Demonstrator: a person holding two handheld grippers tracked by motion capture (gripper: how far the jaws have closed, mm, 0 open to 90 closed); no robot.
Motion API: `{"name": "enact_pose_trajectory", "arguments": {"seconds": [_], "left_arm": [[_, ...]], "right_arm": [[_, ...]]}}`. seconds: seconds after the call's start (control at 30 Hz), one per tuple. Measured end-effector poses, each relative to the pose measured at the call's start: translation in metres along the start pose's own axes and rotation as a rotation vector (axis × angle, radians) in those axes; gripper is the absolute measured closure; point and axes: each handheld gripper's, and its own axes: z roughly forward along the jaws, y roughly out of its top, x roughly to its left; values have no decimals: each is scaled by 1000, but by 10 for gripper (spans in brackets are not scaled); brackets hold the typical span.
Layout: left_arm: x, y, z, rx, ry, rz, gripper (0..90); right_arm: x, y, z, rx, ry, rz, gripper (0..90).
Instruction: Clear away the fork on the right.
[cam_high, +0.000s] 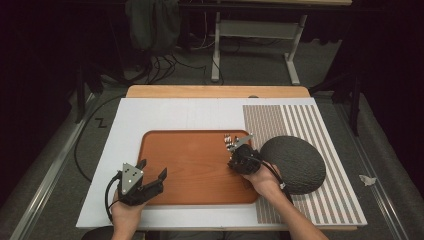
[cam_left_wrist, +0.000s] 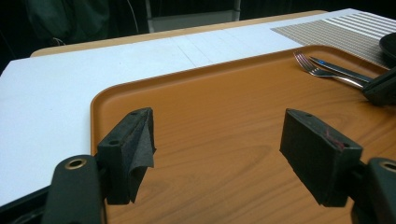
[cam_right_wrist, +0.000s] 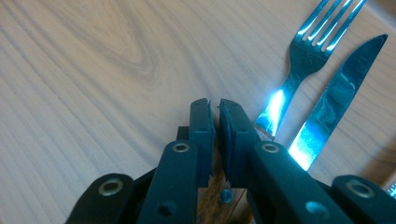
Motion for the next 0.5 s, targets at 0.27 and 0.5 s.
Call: {"name": "enact_pose_trajectory", "arguments": {"seconds": [0.27, 0.5], "left_arm": [[1, 0, 1, 1, -2, -3, 265], [0, 0, 1, 1, -5, -2, 265]], "right_arm": [[1, 0, 0, -3, -9, -4, 833], [5, -4, -6, -36, 12, -1, 758]]}}
